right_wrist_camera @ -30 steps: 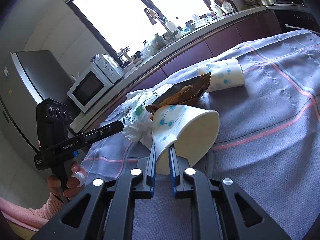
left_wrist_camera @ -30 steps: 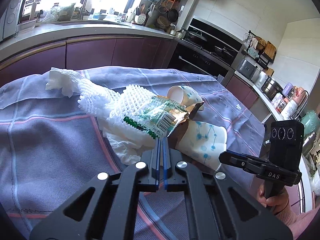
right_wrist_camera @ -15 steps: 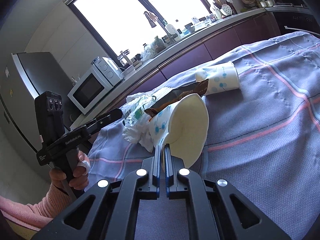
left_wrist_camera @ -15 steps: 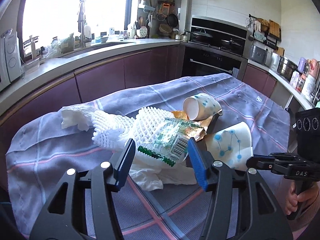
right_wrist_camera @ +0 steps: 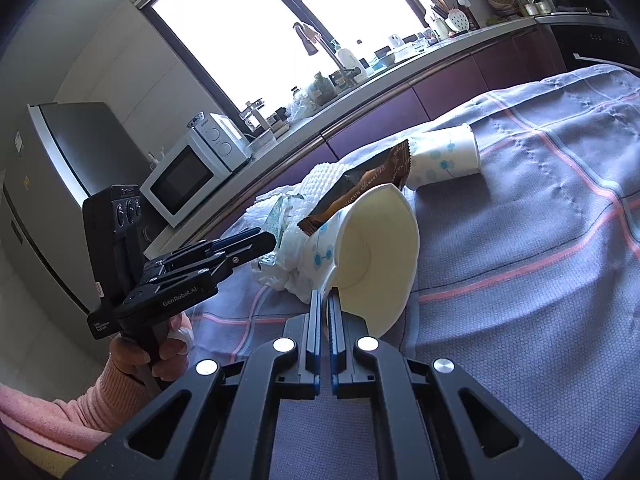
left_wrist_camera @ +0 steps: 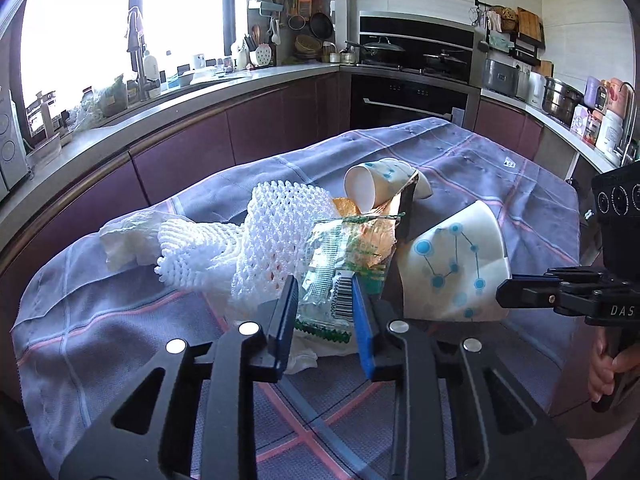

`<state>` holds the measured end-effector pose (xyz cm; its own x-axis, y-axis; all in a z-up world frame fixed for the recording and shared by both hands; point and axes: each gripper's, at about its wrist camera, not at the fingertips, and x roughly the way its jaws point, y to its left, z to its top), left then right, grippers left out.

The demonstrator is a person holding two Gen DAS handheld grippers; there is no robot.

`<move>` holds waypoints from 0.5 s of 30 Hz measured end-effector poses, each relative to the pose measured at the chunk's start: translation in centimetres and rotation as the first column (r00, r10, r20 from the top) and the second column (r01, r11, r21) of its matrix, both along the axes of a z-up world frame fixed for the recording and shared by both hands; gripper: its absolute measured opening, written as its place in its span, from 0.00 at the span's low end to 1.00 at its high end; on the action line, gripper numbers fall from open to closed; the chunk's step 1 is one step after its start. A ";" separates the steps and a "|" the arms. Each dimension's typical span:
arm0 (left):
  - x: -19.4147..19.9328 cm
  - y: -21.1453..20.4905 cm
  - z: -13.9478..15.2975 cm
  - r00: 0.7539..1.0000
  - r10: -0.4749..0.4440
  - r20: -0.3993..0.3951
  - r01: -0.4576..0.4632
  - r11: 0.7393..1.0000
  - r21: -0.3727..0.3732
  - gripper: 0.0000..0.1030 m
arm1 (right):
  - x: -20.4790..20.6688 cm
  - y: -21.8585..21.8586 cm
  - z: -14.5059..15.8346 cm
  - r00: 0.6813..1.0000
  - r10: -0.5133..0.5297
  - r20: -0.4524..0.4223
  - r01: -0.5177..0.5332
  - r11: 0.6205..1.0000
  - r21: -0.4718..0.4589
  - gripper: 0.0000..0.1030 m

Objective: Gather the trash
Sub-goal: 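Grasp the white paper cup rim with the right gripper while the left grasps the plastic bag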

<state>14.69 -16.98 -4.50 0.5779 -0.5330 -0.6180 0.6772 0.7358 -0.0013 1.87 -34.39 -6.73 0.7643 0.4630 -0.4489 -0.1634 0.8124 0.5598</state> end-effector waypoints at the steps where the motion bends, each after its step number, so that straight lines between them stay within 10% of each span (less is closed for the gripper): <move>1: -0.3 0.2 0.2 1.000 0.001 0.004 -0.001 1.000 -0.009 0.25 | -0.1 0.1 0.2 1.000 0.002 0.005 -0.002 1.000 -0.002 0.02; 15: -5.1 9.1 2.9 0.997 0.071 0.003 -0.070 0.987 -0.145 0.25 | -0.8 3.7 3.4 0.990 0.122 0.071 -0.121 0.992 -0.027 0.02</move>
